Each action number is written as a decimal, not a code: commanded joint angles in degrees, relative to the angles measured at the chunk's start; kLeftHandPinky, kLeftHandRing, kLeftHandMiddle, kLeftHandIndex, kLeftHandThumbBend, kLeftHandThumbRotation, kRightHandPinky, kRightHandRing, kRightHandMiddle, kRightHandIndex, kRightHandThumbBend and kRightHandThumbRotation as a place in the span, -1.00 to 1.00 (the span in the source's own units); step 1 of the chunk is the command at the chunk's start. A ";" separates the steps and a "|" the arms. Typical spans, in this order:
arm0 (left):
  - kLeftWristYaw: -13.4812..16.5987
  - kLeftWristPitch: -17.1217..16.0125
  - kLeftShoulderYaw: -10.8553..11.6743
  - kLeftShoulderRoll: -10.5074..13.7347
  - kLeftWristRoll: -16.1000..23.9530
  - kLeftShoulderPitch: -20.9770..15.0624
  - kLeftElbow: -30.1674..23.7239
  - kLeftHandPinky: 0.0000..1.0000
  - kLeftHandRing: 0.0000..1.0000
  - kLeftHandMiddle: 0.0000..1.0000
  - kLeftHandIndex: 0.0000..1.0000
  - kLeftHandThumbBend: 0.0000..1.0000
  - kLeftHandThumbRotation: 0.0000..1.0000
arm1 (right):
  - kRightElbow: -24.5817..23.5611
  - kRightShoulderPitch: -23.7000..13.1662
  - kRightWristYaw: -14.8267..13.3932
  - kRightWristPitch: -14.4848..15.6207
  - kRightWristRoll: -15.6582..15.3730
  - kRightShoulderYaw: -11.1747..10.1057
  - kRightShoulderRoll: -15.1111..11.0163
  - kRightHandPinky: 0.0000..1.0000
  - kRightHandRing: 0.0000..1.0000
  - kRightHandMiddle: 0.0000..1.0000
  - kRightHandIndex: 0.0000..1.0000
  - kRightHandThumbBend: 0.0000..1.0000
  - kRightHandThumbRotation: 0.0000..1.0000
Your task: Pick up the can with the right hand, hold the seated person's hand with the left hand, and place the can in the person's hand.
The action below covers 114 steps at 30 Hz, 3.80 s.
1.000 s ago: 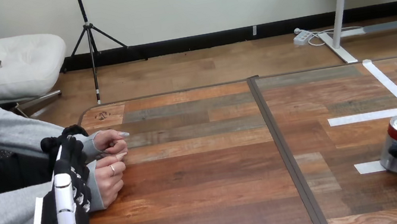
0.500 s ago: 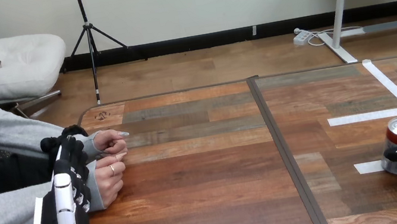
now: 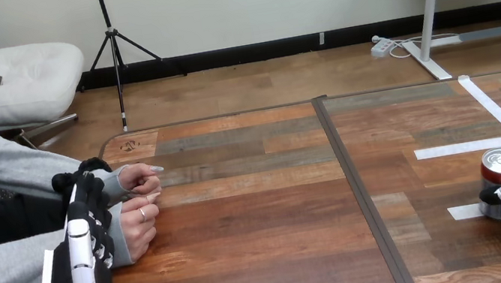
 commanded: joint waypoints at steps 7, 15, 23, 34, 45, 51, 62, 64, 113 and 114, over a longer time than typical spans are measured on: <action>-0.39 -0.31 0.12 0.28 -0.54 -1.95 -2.94 1.00 0.97 0.94 0.92 -0.12 1.00 | -2.11 -4.63 -1.60 -2.58 0.69 -0.12 -2.05 -0.43 -0.32 -0.21 -0.14 0.76 -1.00; -0.40 -0.27 0.08 0.38 -0.40 -1.84 -3.00 1.00 1.00 0.95 0.93 -0.15 1.00 | -2.27 -4.60 -1.93 -2.51 1.38 -0.64 -1.30 -0.39 -0.28 -0.17 -0.15 0.73 -1.00; -0.69 -0.15 0.17 0.50 -0.61 -1.82 -2.93 1.00 1.00 0.96 0.93 -0.10 1.00 | -2.70 -4.42 -3.02 -3.01 1.22 -0.52 -0.92 -0.34 -0.24 -0.15 -0.15 0.73 -1.00; -0.03 0.07 0.18 0.71 0.03 -1.63 -3.10 1.00 1.00 0.95 0.92 -0.06 1.00 | -3.39 -4.39 -1.43 -4.77 4.02 -1.58 -0.25 -0.35 -0.25 -0.15 -0.15 0.70 -1.00; 7.13 -6.15 -0.92 3.59 11.61 -0.87 -2.37 0.93 0.86 0.85 0.84 0.05 0.91 | -4.32 -4.59 4.48 -6.00 8.86 -2.70 -0.10 -0.37 -0.27 -0.18 -0.15 0.65 -1.00; 10.99 -11.01 -1.10 5.63 18.12 -1.20 -2.22 0.58 0.69 0.71 0.68 -0.03 0.60 | -5.24 -4.58 7.43 -5.92 11.25 -3.53 0.05 -0.42 -0.32 -0.20 -0.16 0.66 -1.00; 16.43 -11.74 -1.21 9.85 27.08 -0.53 -8.28 0.17 0.43 0.48 0.46 0.02 -0.13 | -7.90 -4.03 10.28 -6.13 13.62 -4.32 0.36 -0.44 -0.33 -0.21 -0.17 0.67 -1.00; 17.35 -11.08 -1.25 10.63 28.81 -0.23 -9.85 0.15 0.41 0.47 0.45 0.09 -0.19 | -8.37 -3.91 10.45 -5.96 13.72 -4.24 0.33 -0.44 -0.34 -0.20 -0.17 0.68 -1.00; 35.65 8.22 -5.84 26.52 57.28 -4.12 -21.47 0.23 0.48 0.63 0.62 1.00 -0.20 | -9.87 -4.54 13.55 -5.64 15.18 -4.21 1.12 -0.50 -0.40 -0.26 -0.18 0.74 -1.00; 35.90 8.21 -6.07 26.77 57.41 -4.35 -21.06 0.23 0.49 0.63 0.63 1.00 -0.19 | -9.87 -4.55 13.55 -5.64 15.18 -4.20 1.13 -0.50 -0.40 -0.26 -0.18 0.74 -1.00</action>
